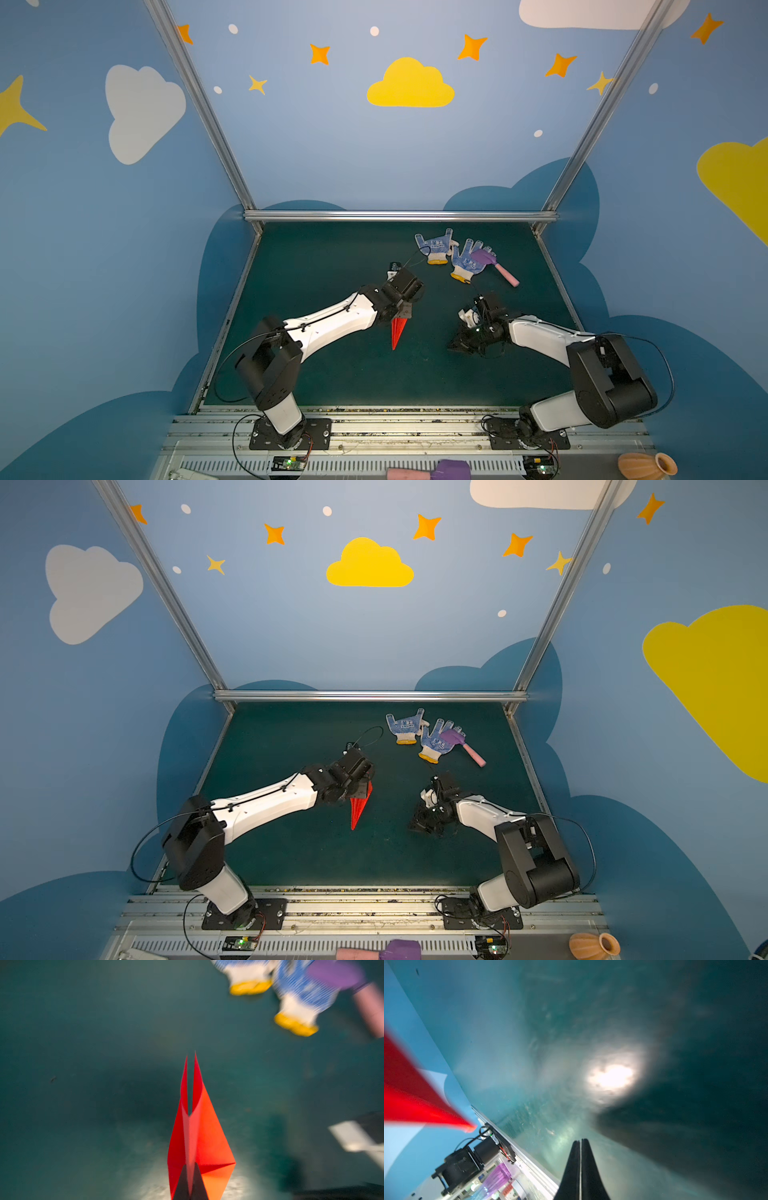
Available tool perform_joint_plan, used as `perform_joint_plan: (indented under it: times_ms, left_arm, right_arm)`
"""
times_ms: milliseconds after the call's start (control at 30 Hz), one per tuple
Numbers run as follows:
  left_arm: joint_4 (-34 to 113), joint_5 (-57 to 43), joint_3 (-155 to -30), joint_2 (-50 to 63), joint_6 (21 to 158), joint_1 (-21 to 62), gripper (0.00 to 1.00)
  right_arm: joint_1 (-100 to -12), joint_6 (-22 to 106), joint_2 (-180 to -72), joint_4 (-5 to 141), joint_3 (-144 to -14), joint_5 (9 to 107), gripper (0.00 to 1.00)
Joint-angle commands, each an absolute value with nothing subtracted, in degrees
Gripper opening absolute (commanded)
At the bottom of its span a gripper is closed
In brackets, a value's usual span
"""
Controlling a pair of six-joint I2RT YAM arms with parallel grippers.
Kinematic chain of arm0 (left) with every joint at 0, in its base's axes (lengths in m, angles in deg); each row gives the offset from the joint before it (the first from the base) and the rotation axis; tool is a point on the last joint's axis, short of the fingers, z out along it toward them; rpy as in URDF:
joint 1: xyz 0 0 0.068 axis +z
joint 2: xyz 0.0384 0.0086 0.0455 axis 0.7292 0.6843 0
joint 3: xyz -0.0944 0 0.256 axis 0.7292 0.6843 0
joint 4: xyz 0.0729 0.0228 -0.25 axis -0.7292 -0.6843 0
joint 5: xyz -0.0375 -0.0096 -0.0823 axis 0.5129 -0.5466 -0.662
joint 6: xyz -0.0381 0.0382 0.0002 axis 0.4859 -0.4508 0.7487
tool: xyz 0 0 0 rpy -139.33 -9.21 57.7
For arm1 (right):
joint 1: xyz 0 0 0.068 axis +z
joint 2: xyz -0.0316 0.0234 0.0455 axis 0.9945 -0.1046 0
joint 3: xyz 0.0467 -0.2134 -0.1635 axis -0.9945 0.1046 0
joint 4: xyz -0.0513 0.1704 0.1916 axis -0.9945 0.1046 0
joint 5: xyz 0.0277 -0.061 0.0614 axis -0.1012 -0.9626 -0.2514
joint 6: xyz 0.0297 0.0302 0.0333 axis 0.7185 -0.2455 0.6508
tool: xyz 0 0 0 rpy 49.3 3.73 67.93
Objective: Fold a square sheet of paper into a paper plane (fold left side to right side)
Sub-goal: 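Lower the red plane onto the table and open the left gripper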
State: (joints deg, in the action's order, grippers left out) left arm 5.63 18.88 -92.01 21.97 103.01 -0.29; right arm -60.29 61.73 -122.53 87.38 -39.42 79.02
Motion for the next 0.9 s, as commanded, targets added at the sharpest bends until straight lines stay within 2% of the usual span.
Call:
perform_joint_plan:
  times_ms: [0, 200, 267, 600, 867]
  left_arm:
    - [1.3, 23.1, -92.0, 25.0, 101.2, -0.8, 0.03]
    - [1.8, 23.3, -91.6, 28.6, 102.1, -2.0, 0.03]
    - [2.2, 23.4, -91.1, 29.1, 102.6, -2.3, 0.06]
    - [4.1, 21.6, -89.3, 30.1, 103.9, -2.3, 0.40]
    - [5.9, 19.7, -87.6, 31.8, 105.1, -2.3, 0.55]
  right_arm:
    - [-58.0, 62.9, -122.1, 88.5, -40.8, 77.4, 0.00]
    - [-55.7, 64.0, -122.5, 88.1, -40.8, 76.2, 0.00]
    - [-55.3, 63.9, -122.5, 88.2, -40.8, 75.8, 0.00]
    - [-55.0, 63.6, -122.6, 89.5, -43.2, 74.8, 0.00]
    - [-55.1, 63.3, -122.1, 90.5, -43.9, 74.3, 0.00]
